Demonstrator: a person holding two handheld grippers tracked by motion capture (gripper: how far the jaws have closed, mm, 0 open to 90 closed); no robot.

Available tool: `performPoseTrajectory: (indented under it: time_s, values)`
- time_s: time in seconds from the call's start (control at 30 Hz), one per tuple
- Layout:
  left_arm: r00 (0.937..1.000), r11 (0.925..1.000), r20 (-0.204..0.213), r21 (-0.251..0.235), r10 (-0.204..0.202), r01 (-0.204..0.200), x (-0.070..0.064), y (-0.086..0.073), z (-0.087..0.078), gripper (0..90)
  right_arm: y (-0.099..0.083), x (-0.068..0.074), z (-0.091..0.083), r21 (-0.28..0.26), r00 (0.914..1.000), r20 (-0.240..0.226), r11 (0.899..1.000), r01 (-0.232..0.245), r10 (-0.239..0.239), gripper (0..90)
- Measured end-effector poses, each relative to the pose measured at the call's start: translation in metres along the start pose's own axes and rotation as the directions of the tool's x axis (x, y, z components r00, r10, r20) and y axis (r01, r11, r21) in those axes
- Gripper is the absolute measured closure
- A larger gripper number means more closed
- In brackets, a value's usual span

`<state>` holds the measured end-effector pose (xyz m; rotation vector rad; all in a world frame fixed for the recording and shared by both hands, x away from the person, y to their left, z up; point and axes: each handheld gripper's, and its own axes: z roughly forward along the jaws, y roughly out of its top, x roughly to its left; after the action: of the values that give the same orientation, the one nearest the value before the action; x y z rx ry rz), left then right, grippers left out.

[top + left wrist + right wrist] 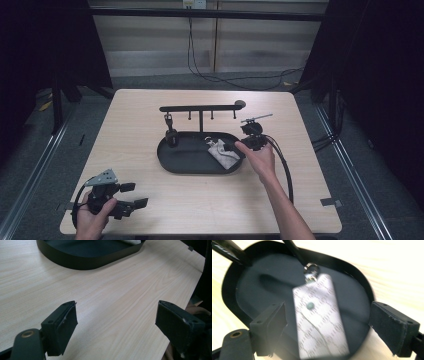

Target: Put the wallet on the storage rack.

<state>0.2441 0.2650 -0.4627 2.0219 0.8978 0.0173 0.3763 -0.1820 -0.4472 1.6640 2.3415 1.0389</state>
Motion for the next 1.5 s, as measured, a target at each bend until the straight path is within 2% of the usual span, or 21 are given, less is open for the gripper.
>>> performPoseTrajectory:
  time_s: [0.13, 0.17, 0.33, 0.4, 0.5, 0.63, 0.7, 0.93, 1.1, 1.2, 1.37, 1.5]
  values:
    - [1.0, 1.0, 0.001, 0.001, -0.001, 0.001, 0.0, 0.0, 0.001, 17.4, -0.005, -0.007, -0.008, 0.002, 0.9998, 0.02, 1.0, -0.004, 0.004, 13.8]
    - [1.0, 1.0, -0.003, 0.002, 0.001, -0.001, 0.0, 0.0, 0.001, 17.4, -0.007, -0.009, -0.014, 0.0, 0.999, 0.044, 1.0, -0.004, 0.004, 14.0]
    - [1.0, 0.9999, -0.008, -0.012, -0.004, 0.004, 0.0, 0.0, -0.001, 17.8, -0.01, -0.011, -0.025, -0.028, 0.999, 0.044, 1.0, 0.004, -0.003, 14.0]
    - [1.0, 1.0, -0.004, -0.002, -0.007, 0.007, 0.0, 0.0, 0.0, 17.8, -0.013, -0.013, -0.032, -0.031, 0.9973, 0.072, 0.999, 0.012, -0.01, 14.7]
    - [1.0, 1.0, -0.003, 0.0, -0.002, 0.002, -0.001, 0.0, 0.001, 17.8, -0.017, -0.016, -0.037, -0.043, 0.9964, 0.084, 0.999, 0.004, -0.001, 15.9]
    - [0.9999, 1.0, -0.01, 0.004, -0.005, 0.005, -0.001, 0.0, 0.001, 17.8, -0.03, -0.024, -0.043, -0.045, 0.9961, 0.087, 0.999, -0.008, 0.012, 16.0]
    - [0.9999, 0.9999, -0.01, 0.001, -0.011, 0.011, 0.0, 0.0, 0.001, 17.8, -0.039, -0.029, -0.051, -0.069, 0.9961, 0.085, 0.997, -0.018, 0.024, 16.4]
    - [0.9999, 0.9999, -0.013, 0.003, -0.01, 0.01, 0.0, 0.0, 0.001, 17.8, -0.062, -0.032, -0.067, -0.118, 0.9944, 0.102, 0.993, -0.015, 0.027, 18.0]
    - [0.9998, 0.9998, -0.018, 0.015, -0.009, 0.009, -0.001, 0.0, 0.003, 17.8, -0.078, -0.036, -0.073, -0.123, 0.9885, 0.146, 0.992, -0.022, 0.04, 19.5]
    - [0.9998, 0.9997, -0.021, 0.022, -0.007, 0.008, -0.002, 0.0, 0.004, 17.8, -0.095, -0.038, -0.083, -0.146, 0.9873, 0.154, 0.989, -0.017, 0.04, 19.6]
    - [0.9996, 0.9999, -0.026, 0.012, -0.011, 0.011, 0.0, 0.0, 0.002, 17.8, -0.112, -0.04, -0.093, -0.143, 0.9861, 0.162, 0.99, -0.014, 0.038, 18.9]
    - [0.9995, 0.9998, -0.028, 0.009, -0.017, 0.018, 0.0, 0.0, 0.001, 17.8, -0.134, -0.042, -0.106, -0.157, 0.9836, 0.178, 0.988, -0.002, 0.03, 18.7]
